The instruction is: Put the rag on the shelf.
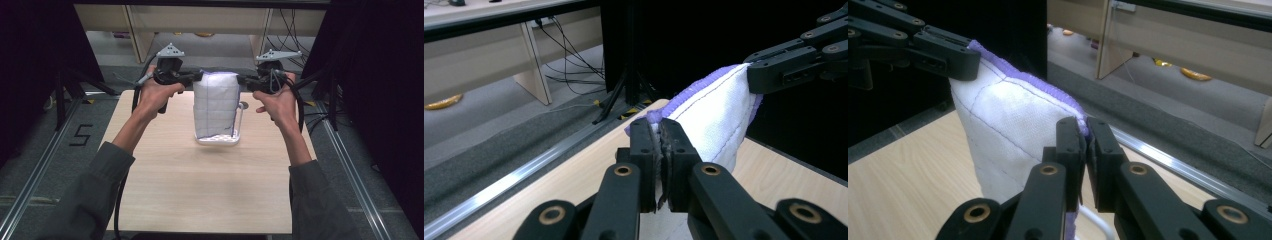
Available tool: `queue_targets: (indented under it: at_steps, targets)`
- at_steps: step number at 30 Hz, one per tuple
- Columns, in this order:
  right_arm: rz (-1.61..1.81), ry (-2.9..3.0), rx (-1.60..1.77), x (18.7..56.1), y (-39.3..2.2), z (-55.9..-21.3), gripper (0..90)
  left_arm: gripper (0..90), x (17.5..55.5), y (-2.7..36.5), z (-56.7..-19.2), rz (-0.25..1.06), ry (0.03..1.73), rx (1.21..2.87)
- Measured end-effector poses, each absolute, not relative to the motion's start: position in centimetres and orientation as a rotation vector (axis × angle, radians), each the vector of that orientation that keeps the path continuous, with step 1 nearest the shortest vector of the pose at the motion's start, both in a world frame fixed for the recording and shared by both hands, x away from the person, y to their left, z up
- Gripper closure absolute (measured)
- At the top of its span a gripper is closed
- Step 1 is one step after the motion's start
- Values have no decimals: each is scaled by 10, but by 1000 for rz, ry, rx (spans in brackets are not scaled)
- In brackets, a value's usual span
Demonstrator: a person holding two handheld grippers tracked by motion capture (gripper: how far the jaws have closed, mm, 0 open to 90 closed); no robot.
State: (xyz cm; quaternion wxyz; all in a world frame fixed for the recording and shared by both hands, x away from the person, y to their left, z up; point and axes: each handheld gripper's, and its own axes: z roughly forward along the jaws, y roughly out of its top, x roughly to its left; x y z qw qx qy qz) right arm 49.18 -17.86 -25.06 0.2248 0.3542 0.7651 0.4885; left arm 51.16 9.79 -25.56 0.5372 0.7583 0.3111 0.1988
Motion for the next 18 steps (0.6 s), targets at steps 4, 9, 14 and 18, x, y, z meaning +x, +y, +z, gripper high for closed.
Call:
queue_targets:
  at_steps: [4,9,14,18]
  targets:
    - [1349,2089,1022,500,-178,-246,853,849,521,94,-251,488,770,1805]
    - [1346,2066,1041,513,-177,-242,852,848,534,90,-246,498,797,1802]
    - [1358,2043,1086,525,-175,-244,851,847,551,89,-248,471,834,1791]
    - [1364,2039,1118,540,-173,-251,848,842,567,89,-260,467,876,1803]
